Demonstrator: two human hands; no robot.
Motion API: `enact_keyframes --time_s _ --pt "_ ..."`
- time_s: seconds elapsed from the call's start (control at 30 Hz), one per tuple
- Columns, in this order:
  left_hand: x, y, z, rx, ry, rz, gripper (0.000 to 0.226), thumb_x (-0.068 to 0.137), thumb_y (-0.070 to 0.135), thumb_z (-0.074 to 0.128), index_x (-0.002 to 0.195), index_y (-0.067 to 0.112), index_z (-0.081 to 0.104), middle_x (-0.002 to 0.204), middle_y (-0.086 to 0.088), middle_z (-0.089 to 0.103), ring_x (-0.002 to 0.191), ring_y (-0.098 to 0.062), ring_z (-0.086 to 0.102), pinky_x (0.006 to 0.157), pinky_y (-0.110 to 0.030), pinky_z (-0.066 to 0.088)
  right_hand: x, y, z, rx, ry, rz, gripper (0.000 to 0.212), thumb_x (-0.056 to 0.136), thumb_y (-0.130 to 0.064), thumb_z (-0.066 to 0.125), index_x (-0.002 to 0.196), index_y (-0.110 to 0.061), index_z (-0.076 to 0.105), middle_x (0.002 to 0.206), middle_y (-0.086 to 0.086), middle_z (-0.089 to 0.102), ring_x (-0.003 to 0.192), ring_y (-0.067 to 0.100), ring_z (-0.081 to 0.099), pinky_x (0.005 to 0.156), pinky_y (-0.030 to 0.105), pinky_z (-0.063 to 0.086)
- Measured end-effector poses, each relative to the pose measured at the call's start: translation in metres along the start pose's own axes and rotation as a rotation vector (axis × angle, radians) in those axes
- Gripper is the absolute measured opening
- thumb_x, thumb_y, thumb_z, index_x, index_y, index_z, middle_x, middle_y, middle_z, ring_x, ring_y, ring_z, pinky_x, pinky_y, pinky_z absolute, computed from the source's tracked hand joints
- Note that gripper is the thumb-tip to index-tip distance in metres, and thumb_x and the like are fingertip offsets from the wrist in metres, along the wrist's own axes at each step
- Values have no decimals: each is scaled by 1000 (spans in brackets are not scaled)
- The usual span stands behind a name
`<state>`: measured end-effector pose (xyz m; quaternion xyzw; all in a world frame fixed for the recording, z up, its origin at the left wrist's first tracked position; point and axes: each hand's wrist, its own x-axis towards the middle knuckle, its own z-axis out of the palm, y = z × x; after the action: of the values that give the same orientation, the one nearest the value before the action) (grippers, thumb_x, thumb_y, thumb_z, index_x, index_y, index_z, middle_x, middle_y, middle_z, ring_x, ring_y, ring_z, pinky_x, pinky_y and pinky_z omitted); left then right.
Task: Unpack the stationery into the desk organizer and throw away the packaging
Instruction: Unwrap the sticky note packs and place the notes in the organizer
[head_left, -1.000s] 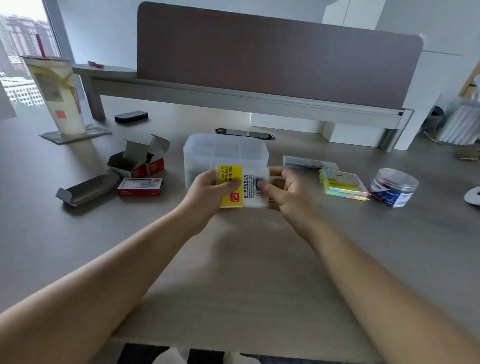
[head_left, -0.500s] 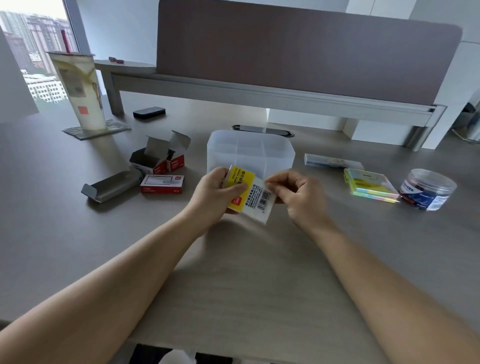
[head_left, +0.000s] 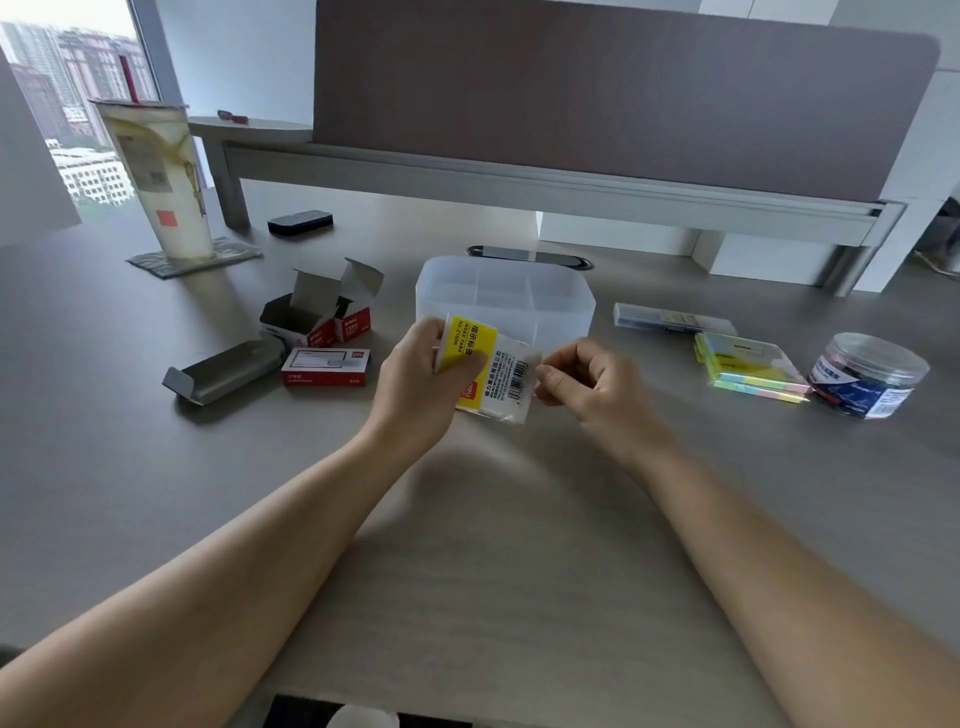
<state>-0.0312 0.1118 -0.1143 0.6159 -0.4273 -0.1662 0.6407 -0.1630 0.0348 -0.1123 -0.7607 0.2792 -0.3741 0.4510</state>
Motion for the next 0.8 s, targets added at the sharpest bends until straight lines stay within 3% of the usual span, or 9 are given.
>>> enact_keyframes --time_s 0.07,0.17,0.23,0.33,0.4,0.57,0.8 --pt "0 -1 2 27 -3 22 28 82 8 59 70 28 45 74 9 55 74 -16 58 68 -32 51 0 1 0 18 14 41 19 82 -10 60 67 -17 53 68 4 57 73 20 55 80 41 51" --pt "0 -3 4 55 -15 42 29 82 9 60 70 30 44 74 9 55 72 -14 57 67 -29 50 2 0 1 37 56 75 20 78 -12 65 63 -16 52 64 5 57 69 22 55 79 46 51" --pt "-1 -3 6 86 -21 54 29 81 10 61 71 31 44 73 10 55 70 -10 56 65 -26 49 3 0 2 55 81 100 23 76 -10 67 61 -15 50 61 4 55 61 18 53 73 40 52" --pt "-3 -2 7 80 -33 43 28 81 10 61 72 31 45 74 9 56 73 -15 58 67 -29 51 4 0 1 121 89 151 28 74 0 66 59 -14 48 58 2 52 46 3 53 56 20 49" --pt "-3 -2 6 42 -38 20 27 82 8 60 72 28 45 74 8 56 73 -14 59 63 -22 52 4 1 -2 177 69 163 29 74 5 65 60 -13 48 59 3 52 40 -1 53 49 13 49" --pt "0 -3 3 -51 -31 -50 24 82 5 59 70 22 48 76 0 58 82 -28 61 73 -40 53 3 -1 -5 234 26 127 29 74 8 63 63 -12 46 64 5 49 50 5 55 51 15 53" --pt "-1 -1 -3 -197 -71 -126 17 84 5 55 75 19 51 78 0 62 70 -13 62 54 -21 55 3 -2 -11 269 21 117 31 77 15 53 67 -12 44 71 6 50 47 7 62 54 20 56"
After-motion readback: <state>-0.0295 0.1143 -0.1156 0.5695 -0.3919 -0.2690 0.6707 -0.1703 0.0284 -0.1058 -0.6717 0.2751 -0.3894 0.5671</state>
